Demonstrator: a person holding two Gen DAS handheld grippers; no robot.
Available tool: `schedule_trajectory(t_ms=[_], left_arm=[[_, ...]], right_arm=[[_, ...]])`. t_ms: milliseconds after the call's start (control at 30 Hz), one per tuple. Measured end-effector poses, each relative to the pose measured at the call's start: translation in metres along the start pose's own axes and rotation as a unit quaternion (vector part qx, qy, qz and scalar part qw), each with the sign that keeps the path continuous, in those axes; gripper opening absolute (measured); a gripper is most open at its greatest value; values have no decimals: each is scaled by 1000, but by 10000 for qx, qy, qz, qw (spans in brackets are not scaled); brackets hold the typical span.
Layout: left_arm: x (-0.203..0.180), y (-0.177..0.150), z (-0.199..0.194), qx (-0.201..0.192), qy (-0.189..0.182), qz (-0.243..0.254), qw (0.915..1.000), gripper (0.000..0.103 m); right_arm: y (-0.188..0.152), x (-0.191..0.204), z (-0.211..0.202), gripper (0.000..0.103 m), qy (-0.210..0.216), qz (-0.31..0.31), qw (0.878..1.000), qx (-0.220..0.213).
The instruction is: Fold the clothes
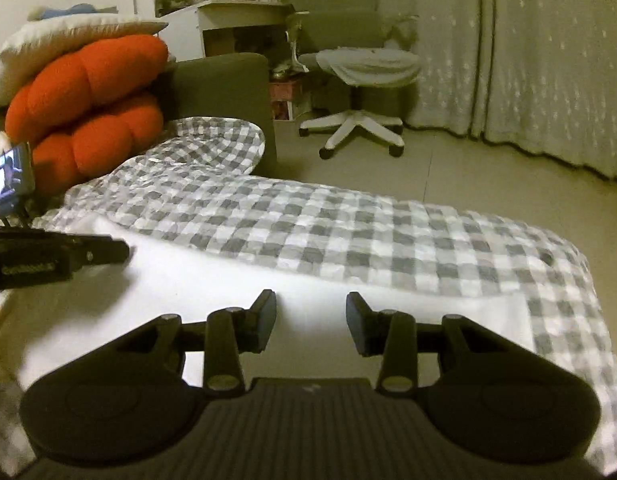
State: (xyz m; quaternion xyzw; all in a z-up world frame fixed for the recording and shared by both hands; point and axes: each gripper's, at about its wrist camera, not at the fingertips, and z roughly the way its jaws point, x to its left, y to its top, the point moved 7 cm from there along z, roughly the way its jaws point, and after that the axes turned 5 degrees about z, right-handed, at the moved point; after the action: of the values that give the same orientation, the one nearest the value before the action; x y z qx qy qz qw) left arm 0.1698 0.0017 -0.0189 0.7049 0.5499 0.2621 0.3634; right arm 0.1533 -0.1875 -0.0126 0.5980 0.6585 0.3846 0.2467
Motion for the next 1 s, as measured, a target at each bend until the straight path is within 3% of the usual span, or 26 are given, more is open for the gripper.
schedule_trajectory(t_ms=[167,233,367,467,600,733,800,900,1000], left_arm=[[16,-1,2,95,-108,-317,9994,9],[18,0,1,81,-87,-367,9993,9],[21,0,-3,168,-37,-554,9983,9],[25,2,-8,271,125,-689,9972,9],[25,8,-20,99,132,-757,9970,10],[7,8,-29,20,-74,-589,9982,13],[-3,7,-33,-17,-176,-497,9986,20],[-10,-3,-29,202,-47,-473,9987,21],[-2,-15,-20,454,31,-670,9967,21]], right_arm=[[-4,-6,10,28,-159,-16,9998,91],[-2,-11,9,13,-284,86,9995,77],[3,-17,0,13,-449,353,9983,-106],[15,-28,-19,25,-382,814,9955,-292],[25,-45,-45,25,-258,1344,9898,-394],[13,-60,-60,26,-370,1639,9858,-44],[3,-62,-62,27,-420,1602,9858,284],[-17,-49,-58,28,-280,1141,9894,856],[-23,-42,-60,28,-295,939,9908,926]])
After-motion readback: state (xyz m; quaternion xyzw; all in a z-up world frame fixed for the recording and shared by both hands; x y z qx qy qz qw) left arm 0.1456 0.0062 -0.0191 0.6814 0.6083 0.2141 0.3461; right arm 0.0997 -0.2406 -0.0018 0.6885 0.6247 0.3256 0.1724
